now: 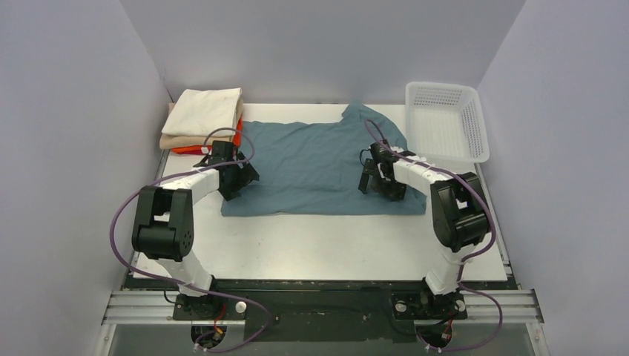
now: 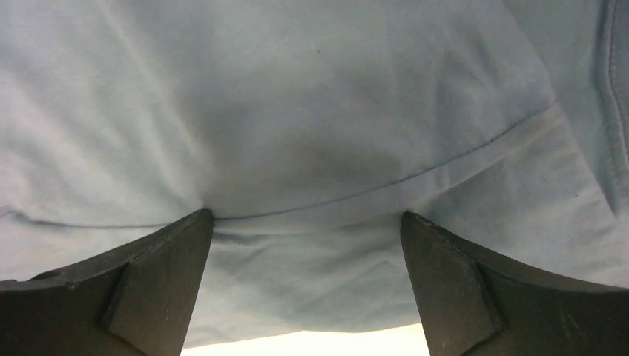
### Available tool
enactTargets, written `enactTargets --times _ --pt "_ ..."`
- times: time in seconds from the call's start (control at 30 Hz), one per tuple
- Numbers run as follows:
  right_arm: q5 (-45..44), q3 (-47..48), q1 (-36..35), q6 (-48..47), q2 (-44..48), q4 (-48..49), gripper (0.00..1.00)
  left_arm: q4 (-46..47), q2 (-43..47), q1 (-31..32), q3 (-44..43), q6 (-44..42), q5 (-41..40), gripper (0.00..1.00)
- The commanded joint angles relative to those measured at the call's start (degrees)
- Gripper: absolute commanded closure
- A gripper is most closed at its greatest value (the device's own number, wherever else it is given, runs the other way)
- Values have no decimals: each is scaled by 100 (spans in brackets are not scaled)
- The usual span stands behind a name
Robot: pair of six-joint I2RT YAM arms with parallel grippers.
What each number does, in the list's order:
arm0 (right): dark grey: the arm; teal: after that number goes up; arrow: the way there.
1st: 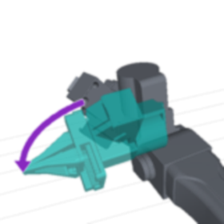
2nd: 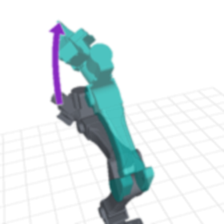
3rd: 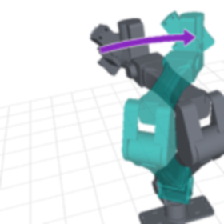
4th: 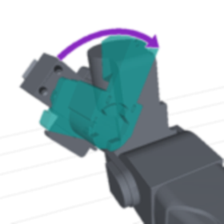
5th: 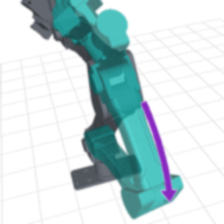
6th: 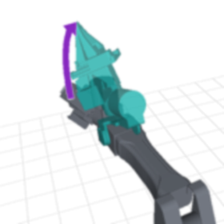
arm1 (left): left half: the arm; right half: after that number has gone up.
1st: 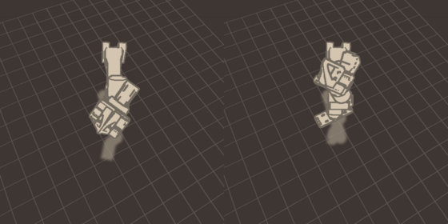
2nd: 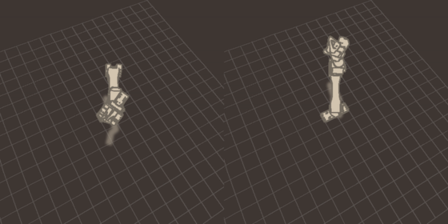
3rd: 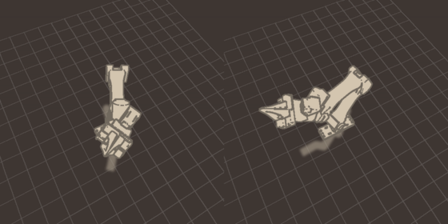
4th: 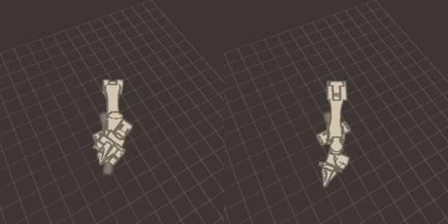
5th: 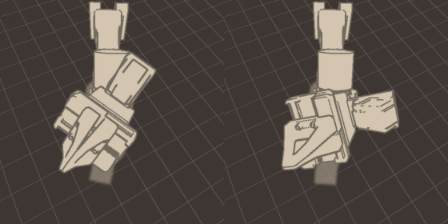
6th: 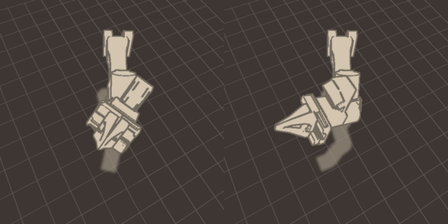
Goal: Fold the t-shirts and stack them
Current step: Fold the flattened tshirt in 1/3 of the way
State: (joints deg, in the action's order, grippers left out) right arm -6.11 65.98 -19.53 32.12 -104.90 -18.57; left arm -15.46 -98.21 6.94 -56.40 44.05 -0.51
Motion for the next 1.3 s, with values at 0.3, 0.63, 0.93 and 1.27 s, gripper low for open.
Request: enactTargets --times 0.3,0.63,0.93,1.27 --pt "514 -2357 -393 505 1591 350 7 -1041 1477 91 1841 381 -277 6" --pt "502 -3821 -1262 1605 3089 -224 7 -2396 3741 183 3055 1546 -966 6" --pt "379 -4216 -1524 2243 4577 -976 7 -2890 4750 254 3267 1921 -929 5" --pt "468 -4203 -1631 2479 5425 -1204 7 -2971 4914 325 2941 1740 -965 4"
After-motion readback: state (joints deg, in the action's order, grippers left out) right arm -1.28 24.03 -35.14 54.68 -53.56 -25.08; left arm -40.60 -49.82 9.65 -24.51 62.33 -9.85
